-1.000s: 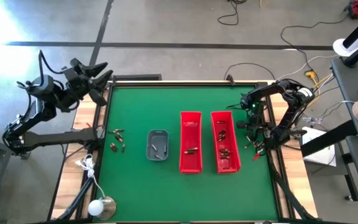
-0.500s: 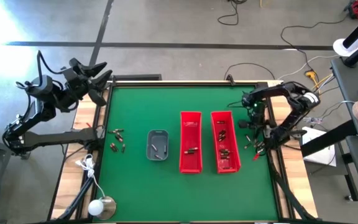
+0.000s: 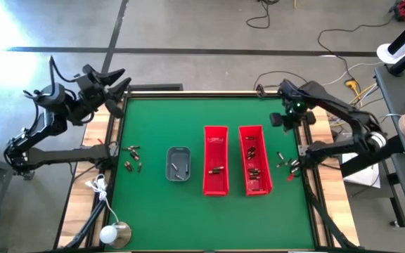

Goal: Sort batteries
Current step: Put the small black battery into the right red bin

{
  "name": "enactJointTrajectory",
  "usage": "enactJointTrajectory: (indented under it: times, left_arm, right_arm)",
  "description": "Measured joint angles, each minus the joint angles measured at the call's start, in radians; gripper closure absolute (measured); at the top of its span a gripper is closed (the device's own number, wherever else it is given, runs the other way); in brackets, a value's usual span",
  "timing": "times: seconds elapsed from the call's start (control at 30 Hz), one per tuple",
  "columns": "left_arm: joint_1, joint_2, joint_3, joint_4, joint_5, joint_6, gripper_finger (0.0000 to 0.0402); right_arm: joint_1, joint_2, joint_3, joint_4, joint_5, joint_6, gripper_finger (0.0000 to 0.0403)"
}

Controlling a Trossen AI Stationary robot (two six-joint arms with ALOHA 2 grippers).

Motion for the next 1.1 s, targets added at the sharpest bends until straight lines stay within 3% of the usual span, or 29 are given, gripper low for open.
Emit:
enactJointTrajectory:
  times: [0.27, 0.4, 0.53, 0.73, 0.93, 1.1]
  left_arm:
    - [0.0, 0.019, 0.0, -0.129, 0.062, -0.048, 0.0251]
    - [0.0, 0.008, 0.0, -0.284, 0.092, -0.101, 0.0251]
    - [0.0, 0.003, 0.0, -0.477, 0.183, -0.179, 0.0251]
    - [0.0, 0.035, -0.002, -0.738, 0.367, -0.201, 0.0251]
    - [0.0, 0.061, -0.003, -0.896, 0.397, -0.2, 0.0251]
    - [-0.001, 0.055, -0.015, -0.934, 0.402, -0.199, 0.0251]
  right_arm:
    - [0.39, -0.044, 0.207, 0.003, 0.17, 0.047, 0.0369]
    - [0.619, -0.001, 0.283, 0.066, 0.243, 0.152, 0.0369]
    - [0.778, 0.077, 0.351, 0.104, 0.265, 0.265, 0.0369]
    - [0.884, 0.214, 0.469, 0.085, 0.268, 0.269, 0.0369]
    - [0.922, 0.314, 0.564, -0.041, 0.259, 0.186, 0.0369]
    - [0.934, 0.355, 0.573, -0.09, 0.216, 0.073, 0.0369]
